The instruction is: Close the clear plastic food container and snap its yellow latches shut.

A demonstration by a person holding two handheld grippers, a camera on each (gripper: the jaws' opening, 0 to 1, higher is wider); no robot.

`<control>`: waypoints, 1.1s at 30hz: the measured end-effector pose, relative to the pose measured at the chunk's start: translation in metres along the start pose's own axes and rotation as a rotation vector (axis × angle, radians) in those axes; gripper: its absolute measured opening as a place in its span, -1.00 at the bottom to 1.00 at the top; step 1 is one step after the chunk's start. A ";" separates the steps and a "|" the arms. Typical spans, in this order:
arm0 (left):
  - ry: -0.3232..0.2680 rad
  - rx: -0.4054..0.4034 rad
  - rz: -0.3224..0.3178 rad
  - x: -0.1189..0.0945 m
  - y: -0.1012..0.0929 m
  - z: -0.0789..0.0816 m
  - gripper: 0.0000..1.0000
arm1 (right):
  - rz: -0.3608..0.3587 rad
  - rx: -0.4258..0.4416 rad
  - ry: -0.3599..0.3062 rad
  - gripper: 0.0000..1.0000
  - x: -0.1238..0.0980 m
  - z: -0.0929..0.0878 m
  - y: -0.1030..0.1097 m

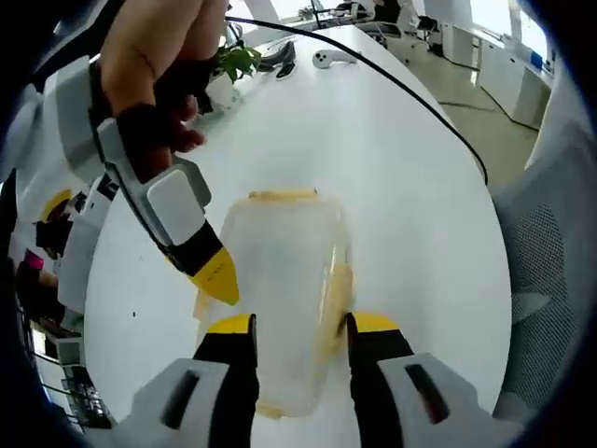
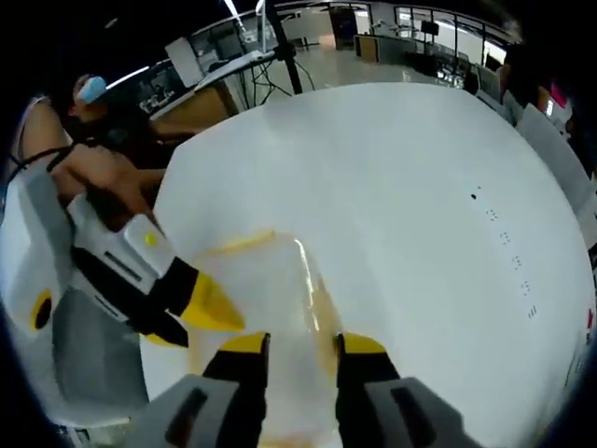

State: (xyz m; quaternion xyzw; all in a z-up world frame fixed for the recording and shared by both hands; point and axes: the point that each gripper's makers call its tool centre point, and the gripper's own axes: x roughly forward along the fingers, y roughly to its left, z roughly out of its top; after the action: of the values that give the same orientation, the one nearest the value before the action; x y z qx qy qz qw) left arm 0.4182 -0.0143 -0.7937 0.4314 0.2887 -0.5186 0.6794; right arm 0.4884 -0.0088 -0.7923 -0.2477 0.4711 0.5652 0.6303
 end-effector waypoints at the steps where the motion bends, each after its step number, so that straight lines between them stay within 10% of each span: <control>1: 0.000 0.004 0.000 0.000 0.000 0.000 -0.28 | 0.003 -0.004 0.003 -0.50 0.000 0.000 0.000; 11: 0.044 0.001 0.037 0.004 0.001 -0.001 -0.37 | 0.074 -0.010 0.044 -0.55 0.004 -0.001 0.002; 12: 0.047 0.006 0.078 0.004 0.006 -0.003 -0.42 | 0.048 0.088 0.084 -0.58 0.003 -0.009 0.001; 13: 0.101 0.087 0.142 0.003 0.019 -0.012 -0.42 | 0.093 -0.021 0.117 -0.59 0.003 -0.013 -0.001; 33: 0.024 -0.013 0.045 0.002 0.003 0.002 -0.34 | 0.058 0.021 0.051 -0.50 0.007 0.004 0.004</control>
State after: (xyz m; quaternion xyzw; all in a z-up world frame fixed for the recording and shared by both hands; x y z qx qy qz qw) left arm 0.4217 -0.0170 -0.7938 0.4395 0.2904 -0.4960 0.6903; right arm 0.4853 -0.0013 -0.7963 -0.2414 0.4999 0.5718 0.6041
